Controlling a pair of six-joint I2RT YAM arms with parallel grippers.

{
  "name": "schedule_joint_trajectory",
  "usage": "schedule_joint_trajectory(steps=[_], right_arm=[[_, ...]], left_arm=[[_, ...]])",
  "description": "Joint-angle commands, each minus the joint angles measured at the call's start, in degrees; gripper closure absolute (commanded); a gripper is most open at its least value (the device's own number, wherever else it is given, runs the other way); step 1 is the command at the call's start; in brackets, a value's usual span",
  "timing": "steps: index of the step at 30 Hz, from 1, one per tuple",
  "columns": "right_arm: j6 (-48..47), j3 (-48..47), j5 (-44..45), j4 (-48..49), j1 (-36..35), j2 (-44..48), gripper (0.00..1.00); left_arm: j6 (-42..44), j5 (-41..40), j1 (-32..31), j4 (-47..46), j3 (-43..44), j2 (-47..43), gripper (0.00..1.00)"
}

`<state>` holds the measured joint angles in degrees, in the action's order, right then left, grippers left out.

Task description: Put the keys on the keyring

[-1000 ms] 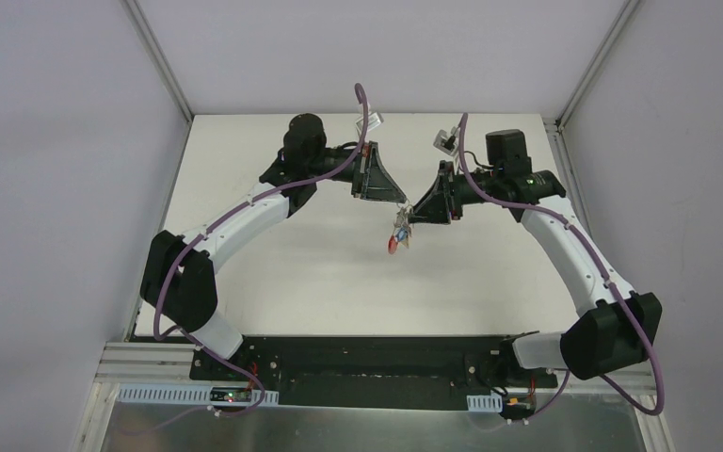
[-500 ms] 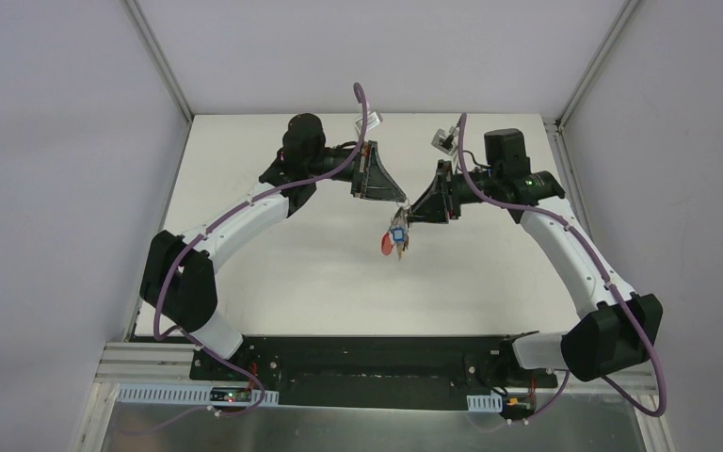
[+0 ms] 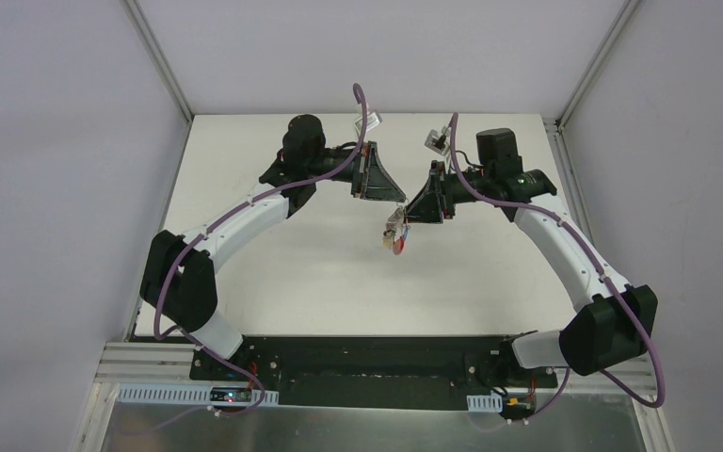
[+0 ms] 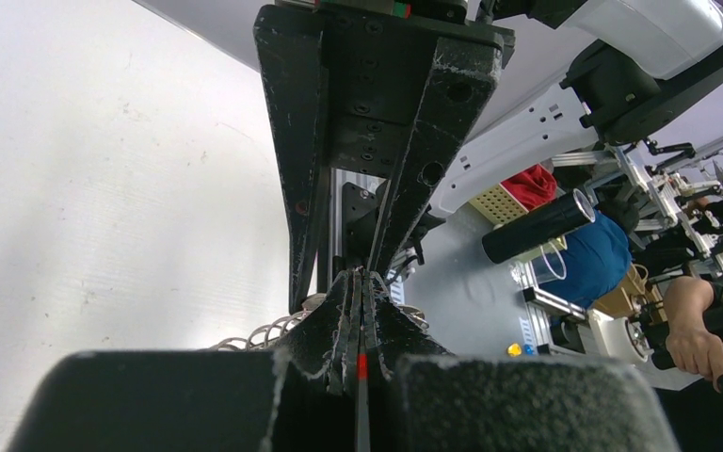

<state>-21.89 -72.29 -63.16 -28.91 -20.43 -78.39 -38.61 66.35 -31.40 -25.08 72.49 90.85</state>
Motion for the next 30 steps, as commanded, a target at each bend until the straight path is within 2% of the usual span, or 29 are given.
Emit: schedule_joint_trajectory(steps=[1,6,10,16,20,26,30], right_arm=[[0.2,0.4,-0.7,1.7,-0.6,0.3,0.65],[0.2,0.5,-0.9,1.7,-0.7,0.2,0.61],[-0.2,1.2,-1.0,1.4,-0.7,0.6,0.53],[-0.4,1.5,-0.9,1.5,-0.8,0.8,0.52],[0.4,1.3,-1.1,2.3,-0.8,0.5,0.55],[1.2,0.8,-0.3,2.9,-0.7,0.1,0.68],[1.1,0.7,0.4,2.6,-0.5,0.5,0.73]], left_arm=[[-1.2,-0.2,0.5,-4.4,0.5,-0.5,1.0],[-1.2,-0.1,0.5,-4.4,0.4,-0.5,1.0],[-1.0,0.0,0.5,-4.3,0.4,-0.6,1.0],[-1.0,-0.2,0.5,-4.3,0.5,-0.5,1.0],[-1.0,-0.1,0.5,-4.2,0.4,-0.7,1.0],[-0.9,-0.1,0.5,-4.1,0.2,-0.7,1.0],[-0.8,0.0,0.5,-4.0,0.4,-0.6,1.0]])
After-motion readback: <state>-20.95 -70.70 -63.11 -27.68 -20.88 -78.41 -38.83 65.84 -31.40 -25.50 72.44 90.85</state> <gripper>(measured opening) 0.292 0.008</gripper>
